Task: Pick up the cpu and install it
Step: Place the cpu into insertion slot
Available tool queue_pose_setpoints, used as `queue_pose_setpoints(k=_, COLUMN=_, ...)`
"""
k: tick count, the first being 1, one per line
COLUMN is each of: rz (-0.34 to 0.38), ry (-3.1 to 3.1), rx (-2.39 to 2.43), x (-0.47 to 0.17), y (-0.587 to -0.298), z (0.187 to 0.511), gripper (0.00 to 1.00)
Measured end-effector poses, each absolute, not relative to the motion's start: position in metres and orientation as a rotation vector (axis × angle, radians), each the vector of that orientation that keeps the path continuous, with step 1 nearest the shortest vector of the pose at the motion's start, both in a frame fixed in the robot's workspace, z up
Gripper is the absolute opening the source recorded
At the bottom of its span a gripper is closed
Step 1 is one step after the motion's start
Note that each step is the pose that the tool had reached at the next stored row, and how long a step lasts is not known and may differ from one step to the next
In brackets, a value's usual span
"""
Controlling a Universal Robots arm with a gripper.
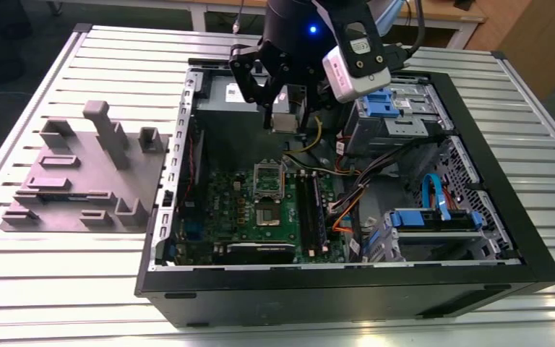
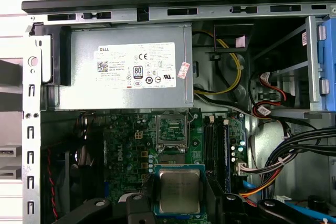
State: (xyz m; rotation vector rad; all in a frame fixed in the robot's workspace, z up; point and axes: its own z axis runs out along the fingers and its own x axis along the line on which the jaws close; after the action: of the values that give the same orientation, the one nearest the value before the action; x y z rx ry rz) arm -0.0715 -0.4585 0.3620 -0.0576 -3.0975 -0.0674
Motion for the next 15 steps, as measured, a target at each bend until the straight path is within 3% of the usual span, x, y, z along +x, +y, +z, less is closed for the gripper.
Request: queue_pose_setpoints(k=15, rz=-0.067, ry=-3.098, rx=-0.058, x=-0.072, y=-0.461, z=0.345, gripper=0.47)
